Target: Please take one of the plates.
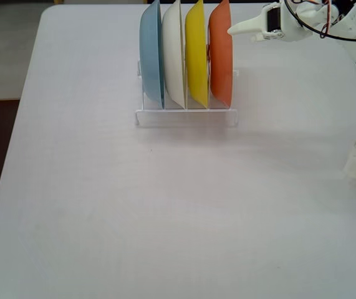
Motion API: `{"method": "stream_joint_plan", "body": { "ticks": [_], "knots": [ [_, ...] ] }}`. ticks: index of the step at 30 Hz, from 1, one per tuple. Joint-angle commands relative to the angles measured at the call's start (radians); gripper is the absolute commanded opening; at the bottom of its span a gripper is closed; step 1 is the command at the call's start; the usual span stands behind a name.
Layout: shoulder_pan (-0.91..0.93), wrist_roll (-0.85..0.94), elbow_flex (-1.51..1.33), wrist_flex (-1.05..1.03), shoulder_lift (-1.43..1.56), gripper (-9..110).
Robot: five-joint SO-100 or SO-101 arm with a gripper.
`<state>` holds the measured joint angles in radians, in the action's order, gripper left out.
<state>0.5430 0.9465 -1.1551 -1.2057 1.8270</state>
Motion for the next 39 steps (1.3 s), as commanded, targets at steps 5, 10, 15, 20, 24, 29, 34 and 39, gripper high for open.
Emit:
{"method": "stream_joint_plan", "body": {
  "ticks": [5, 10, 15, 20, 24, 29, 34, 39],
  "knots": [
    [0.008, 0.040, 0.123, -0.003, -0.046, 34],
    [0.005, 0.048, 0.169, -0.003, -0.095, 35],
    [0.002, 0.051, 0.209, -0.003, -0.138, 34],
    [-0.006, 0.061, 0.262, -0.003, -0.189, 31],
    [-0.012, 0.067, 0.291, -0.003, -0.215, 27],
    [-0.021, 0.069, 0.330, -0.003, -0.250, 26],
    [-0.029, 0.072, 0.365, -0.003, -0.281, 25],
    [-0.037, 0.081, 0.393, -0.003, -0.301, 21]
  ]
}}
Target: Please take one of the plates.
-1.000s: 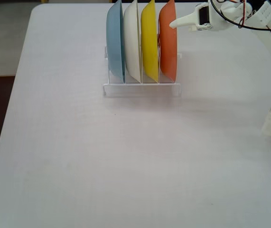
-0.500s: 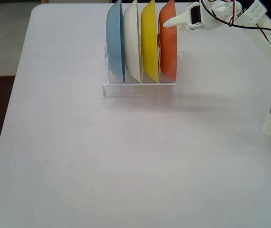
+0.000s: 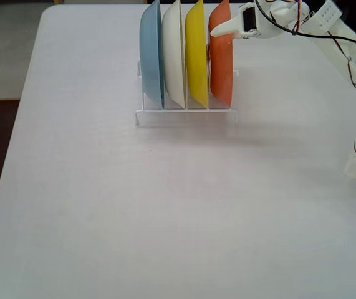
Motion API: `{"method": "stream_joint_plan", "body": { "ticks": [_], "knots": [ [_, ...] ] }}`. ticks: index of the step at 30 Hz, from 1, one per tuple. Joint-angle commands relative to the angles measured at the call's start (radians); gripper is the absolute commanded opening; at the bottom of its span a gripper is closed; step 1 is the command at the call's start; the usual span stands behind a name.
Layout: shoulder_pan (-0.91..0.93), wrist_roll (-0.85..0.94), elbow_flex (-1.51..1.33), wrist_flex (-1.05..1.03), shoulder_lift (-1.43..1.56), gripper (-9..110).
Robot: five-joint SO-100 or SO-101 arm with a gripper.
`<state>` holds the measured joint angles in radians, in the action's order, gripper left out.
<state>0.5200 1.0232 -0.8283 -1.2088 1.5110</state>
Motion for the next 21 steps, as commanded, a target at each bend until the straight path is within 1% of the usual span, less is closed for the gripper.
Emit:
{"method": "stream_joint_plan", "body": {
  "ticks": [1, 10, 15, 21],
  "knots": [
    [-0.014, 0.005, 0.067, 0.000, 0.015, 20],
    [-0.037, 0.035, 0.092, -0.011, 0.015, 0],
    [-0.035, 0.046, 0.146, -0.046, 0.015, 0],
    [-0.031, 0.071, 0.273, -0.057, 0.015, 0]
  ]
}}
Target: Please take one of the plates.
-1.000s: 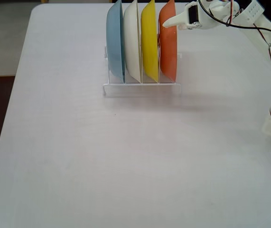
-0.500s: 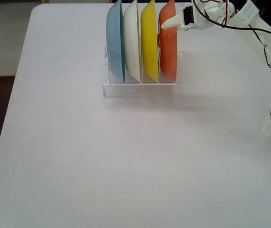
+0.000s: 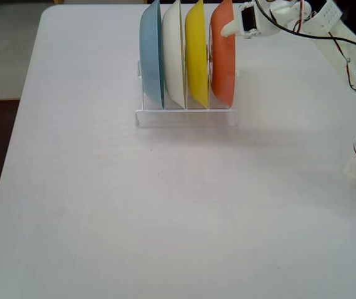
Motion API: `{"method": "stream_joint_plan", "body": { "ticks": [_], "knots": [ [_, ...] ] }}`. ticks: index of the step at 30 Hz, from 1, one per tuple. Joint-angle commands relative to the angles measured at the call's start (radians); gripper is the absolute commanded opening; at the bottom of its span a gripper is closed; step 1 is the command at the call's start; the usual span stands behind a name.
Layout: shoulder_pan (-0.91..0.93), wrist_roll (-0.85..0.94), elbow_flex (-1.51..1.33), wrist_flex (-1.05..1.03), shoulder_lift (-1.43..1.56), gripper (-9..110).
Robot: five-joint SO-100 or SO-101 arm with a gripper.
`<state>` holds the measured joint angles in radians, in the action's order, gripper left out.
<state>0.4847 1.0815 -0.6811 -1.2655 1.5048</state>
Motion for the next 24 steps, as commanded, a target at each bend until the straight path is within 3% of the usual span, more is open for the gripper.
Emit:
{"method": "stream_joint_plan", "body": {
  "ticks": [1, 7, 24],
  "knots": [
    [0.008, 0.018, 0.146, 0.000, 0.021, 0],
    [0.035, 0.029, 0.284, 0.000, 0.035, 0],
    [0.063, -0.051, 0.288, -0.031, 0.268, 0]
  ]
}}
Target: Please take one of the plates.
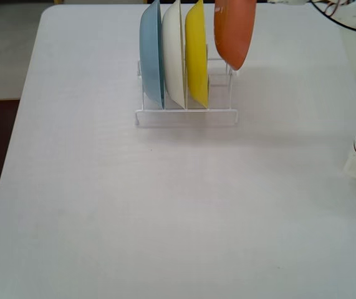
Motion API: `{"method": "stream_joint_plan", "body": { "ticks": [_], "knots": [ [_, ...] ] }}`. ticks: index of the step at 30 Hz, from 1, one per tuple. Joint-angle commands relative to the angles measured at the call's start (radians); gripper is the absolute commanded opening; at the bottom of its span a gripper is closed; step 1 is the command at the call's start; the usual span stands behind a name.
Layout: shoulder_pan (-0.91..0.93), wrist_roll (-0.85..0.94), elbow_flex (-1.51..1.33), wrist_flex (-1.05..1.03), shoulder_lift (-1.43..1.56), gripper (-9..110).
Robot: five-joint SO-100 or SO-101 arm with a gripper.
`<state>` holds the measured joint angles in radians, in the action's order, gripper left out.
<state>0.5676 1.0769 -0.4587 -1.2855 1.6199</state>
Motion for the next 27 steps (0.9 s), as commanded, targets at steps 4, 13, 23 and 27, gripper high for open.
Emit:
{"method": "stream_joint_plan", "body": {
  "ticks": [4, 13, 23, 27],
  "knots": [
    [-0.080, -0.101, 0.069, -0.002, 0.213, 0],
    [-0.204, -0.258, 0.069, 0.041, 0.273, 0],
    [-0.314, -0.428, 0.069, 0.173, 0.284, 0],
    [-0.316, -0.495, 0.069, 0.241, 0.284, 0]
  ]
}}
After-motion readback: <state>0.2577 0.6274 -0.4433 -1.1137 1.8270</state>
